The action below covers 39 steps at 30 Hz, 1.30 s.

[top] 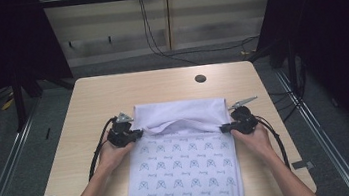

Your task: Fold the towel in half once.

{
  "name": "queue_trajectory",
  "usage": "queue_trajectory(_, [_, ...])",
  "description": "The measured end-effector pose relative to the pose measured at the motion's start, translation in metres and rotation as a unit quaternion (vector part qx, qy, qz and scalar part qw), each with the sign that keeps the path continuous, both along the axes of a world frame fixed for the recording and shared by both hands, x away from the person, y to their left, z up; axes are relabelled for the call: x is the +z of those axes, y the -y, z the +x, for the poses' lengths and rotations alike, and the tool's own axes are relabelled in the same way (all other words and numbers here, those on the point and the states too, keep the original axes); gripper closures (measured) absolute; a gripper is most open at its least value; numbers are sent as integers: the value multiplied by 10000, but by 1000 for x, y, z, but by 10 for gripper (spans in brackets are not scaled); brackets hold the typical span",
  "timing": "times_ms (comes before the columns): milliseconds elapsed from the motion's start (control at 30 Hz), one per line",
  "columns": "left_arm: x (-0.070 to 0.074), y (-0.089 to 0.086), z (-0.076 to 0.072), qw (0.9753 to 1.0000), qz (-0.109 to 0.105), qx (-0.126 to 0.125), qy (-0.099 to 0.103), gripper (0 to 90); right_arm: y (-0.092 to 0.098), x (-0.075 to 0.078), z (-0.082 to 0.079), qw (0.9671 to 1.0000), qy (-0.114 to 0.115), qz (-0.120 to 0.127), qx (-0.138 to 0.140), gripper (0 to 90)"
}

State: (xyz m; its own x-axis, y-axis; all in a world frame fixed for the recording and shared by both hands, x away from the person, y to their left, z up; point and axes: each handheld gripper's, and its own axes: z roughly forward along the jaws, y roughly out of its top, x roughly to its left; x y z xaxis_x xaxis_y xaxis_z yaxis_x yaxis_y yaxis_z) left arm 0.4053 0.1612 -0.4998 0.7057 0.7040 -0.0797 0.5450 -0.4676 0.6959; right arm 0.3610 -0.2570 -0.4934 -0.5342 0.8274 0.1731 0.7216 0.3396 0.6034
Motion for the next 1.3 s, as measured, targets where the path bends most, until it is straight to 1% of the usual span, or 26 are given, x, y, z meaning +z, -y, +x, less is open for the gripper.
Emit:
queue_trajectory(33, [0, -1, 5, 10000, 53, 31, 31, 876, -2, -1, 6, 10000, 10, 42, -26, 852])
queue_trajectory(167, [-3, -7, 22, 9997, -51, 217, 94, 876, -7, -3, 29, 9997, 91, 101, -190, 852])
queue_trajectory(200, [-4, -9, 26, 9995, -102, 287, 78, 876, -8, -4, 36, 9995, 106, 154, -244, 852])
queue_trajectory(233, [-5, -8, 30, 9985, -290, 460, 94, 875, -9, -4, 42, 9993, 92, 150, -325, 852])
queue_trajectory(267, [-5, -8, 34, 9987, -220, 443, 78, 876, -11, -4, 48, 9991, 104, 139, -394, 852])
queue_trajectory(300, [-3, -8, 38, 9989, -60, 448, 99, 876, -14, -5, 55, 9989, 206, 66, -428, 852])
queue_trajectory(333, [-3, -6, 41, 9987, 38, 484, 169, 876, -18, -4, 60, 9986, 212, -7, -481, 852])
queue_trajectory(467, [-6, -7, 48, 9974, -25, 655, 285, 875, -33, -4, 77, 9960, 395, -366, -709, 851])
queue_trajectory(500, [-6, -8, 51, 9971, 10, 684, 321, 876, -35, -4, 80, 9953, 420, -408, -772, 851])
queue_trajectory(533, [-5, -9, 54, 9969, -37, 746, 237, 875, -35, -5, 83, 9952, 443, -352, -800, 851])
queue_trajectory(600, [-4, -8, 60, 9962, 108, 837, 222, 876, -38, -5, 87, 9940, 472, -395, -901, 851])
queue_trajectory(667, [-2, -7, 63, 9956, 43, 920, 152, 876, -42, -4, 90, 9931, 468, -472, -968, 852])
queue_trajectory(700, [0, -8, 63, 9954, -135, 930, 172, 876, -44, -3, 92, 9931, 484, -461, -963, 852])
queue_trajectory(733, [2, -10, 63, 9956, -213, 904, 154, 877, -45, -2, 92, 9932, 519, -533, -900, 851])
queue_trajectory(767, [6, -15, 62, 9956, -276, 872, 186, 877, -44, 1, 92, 9932, 546, -453, -918, 852])
queue_trajectory(800, [11, -21, 61, 9935, -631, 926, 179, 876, -40, 5, 92, 9937, 610, -219, -915, 852])
queue_trajectory(833, [19, -30, 60, 9925, -831, 873, 185, 877, -37, 10, 91, 9933, 707, 4, -916, 851])
queue_trajectory(867, [26, -36, 58, 9905, -1005, 908, 246, 876, -32, 17, 90, 9927, 801, 177, -888, 851])
queue_trajectory(900, [34, -42, 56, 9903, -1044, 855, 317, 876, -27, 26, 89, 9922, 829, 377, -847, 851])
queue_trajectory(933, [43, -47, 53, 9911, -985, 795, 413, 876, -22, 35, 87, 9907, 951, 513, -822, 851])
queue_trajectory(1000, [62, -55, 45, 9883, -1193, 734, 602, 876, -12, 56, 81, 9867, 1164, 805, -799, 851])
queue_trajectory(1067, [83, -61, 36, 9844, -1463, 617, 765, 876, -5, 79, 74, 9828, 1359, 1033, -699, 851])
queue_trajectory(1100, [92, -63, 30, 9827, -1552, 572, 830, 876, -3, 90, 69, 9818, 1421, 1094, -626, 851])
queue_trajectory(1167, [109, -65, 17, 9811, -1631, 440, 946, 875, -2, 109, 58, 9804, 1572, 1073, -503, 850])
queue_trajectory(1233, [122, -67, 3, 9814, -1580, 294, 1047, 875, -2, 124, 44, 9801, 1680, 998, -342, 850])
queue_trajectory(1300, [132, -70, -12, 9790, -1704, 165, 1104, 875, -1, 136, 28, 9792, 1773, 966, -186, 850])
